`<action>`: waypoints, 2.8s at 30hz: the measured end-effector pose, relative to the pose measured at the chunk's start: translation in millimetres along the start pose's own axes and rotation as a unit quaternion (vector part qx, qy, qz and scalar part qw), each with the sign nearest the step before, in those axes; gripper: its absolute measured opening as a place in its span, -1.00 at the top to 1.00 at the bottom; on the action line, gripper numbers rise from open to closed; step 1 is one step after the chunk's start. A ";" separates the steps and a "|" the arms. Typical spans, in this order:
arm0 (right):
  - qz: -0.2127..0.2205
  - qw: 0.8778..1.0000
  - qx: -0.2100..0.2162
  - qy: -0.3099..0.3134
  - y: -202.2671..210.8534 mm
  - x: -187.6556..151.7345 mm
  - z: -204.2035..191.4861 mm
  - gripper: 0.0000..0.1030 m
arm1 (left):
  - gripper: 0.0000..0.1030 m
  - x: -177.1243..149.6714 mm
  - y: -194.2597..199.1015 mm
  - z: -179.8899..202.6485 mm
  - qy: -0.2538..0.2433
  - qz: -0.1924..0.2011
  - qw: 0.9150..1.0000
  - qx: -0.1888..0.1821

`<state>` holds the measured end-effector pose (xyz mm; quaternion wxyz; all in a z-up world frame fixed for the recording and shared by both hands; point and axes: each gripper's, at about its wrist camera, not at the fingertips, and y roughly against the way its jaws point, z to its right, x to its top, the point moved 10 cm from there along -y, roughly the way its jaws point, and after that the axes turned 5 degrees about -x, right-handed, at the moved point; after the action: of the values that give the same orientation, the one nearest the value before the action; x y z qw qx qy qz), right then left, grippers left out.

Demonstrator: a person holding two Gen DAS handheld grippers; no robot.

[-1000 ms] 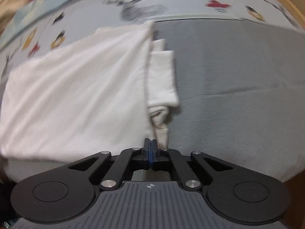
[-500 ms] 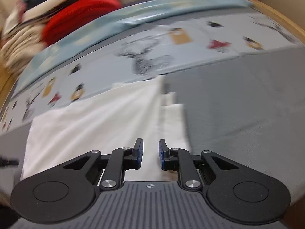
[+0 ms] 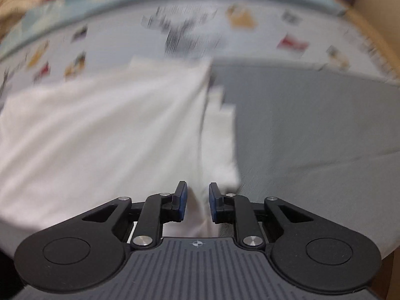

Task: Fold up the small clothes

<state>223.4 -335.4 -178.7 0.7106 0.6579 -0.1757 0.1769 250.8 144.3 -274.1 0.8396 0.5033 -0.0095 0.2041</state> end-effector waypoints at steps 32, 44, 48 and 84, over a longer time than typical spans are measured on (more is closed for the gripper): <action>0.142 0.987 -0.016 -0.072 52.3 20.2 -5.5 0.39 | 0.89 8.1 109.5 50.6 -0.060 0.109 0.992 0.000; 0.130 0.989 0.004 -0.076 50.3 17.1 -8.3 0.39 | 0.77 -25.8 38.7 270.0 -0.090 0.083 0.981 -0.150; 0.129 0.989 0.014 -0.076 49.9 17.9 -12.8 0.39 | 0.61 -35.1 42.3 302.0 -0.126 0.081 0.969 -0.194; -0.056 0.990 0.132 0.007 25.6 -20.2 -98.0 0.94 | 0.61 -124.9 -24.3 131.8 -0.300 -0.161 0.940 0.017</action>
<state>195.0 -236.2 -173.2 0.6275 0.7534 -0.1089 0.1636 169.9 -19.2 -257.1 0.8106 0.5505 -0.1760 -0.0940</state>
